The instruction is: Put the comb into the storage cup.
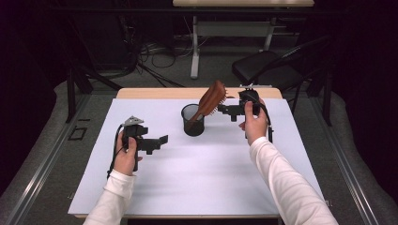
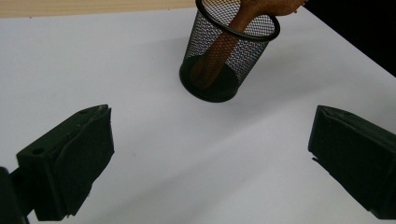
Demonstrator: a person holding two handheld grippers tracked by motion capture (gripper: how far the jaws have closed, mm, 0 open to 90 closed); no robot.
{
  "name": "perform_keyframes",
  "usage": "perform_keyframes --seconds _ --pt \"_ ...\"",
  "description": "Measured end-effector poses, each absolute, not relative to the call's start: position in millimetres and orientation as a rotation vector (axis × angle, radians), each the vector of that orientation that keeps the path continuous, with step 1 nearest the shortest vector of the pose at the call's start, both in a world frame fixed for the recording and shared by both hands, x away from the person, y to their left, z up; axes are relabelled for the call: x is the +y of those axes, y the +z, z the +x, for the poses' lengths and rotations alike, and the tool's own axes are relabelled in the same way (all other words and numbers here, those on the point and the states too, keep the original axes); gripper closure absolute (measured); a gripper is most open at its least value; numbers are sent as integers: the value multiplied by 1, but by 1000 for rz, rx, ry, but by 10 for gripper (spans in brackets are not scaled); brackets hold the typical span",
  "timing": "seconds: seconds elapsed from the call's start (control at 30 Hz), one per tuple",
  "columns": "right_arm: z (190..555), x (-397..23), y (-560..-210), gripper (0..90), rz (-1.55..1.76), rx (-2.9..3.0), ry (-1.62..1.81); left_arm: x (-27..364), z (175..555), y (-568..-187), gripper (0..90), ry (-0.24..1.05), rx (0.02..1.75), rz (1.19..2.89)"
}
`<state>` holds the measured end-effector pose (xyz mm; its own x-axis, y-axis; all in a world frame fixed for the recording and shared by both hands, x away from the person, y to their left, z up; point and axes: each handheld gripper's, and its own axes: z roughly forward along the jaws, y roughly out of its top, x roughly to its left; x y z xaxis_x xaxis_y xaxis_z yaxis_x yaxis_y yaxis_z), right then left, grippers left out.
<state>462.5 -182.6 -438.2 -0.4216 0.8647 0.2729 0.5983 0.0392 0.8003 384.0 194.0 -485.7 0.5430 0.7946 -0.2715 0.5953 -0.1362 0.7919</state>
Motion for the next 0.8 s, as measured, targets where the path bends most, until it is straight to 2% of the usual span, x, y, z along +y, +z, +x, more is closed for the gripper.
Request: perform_keyframes --seconds 0.4,0.8 --pt "452 -175 -435 0 1427 2074 1307 203 382 -477 2 272 1151 1805" --pt "435 -184 -436 1 1400 2086 1318 208 386 -470 2 256 1153 1787"
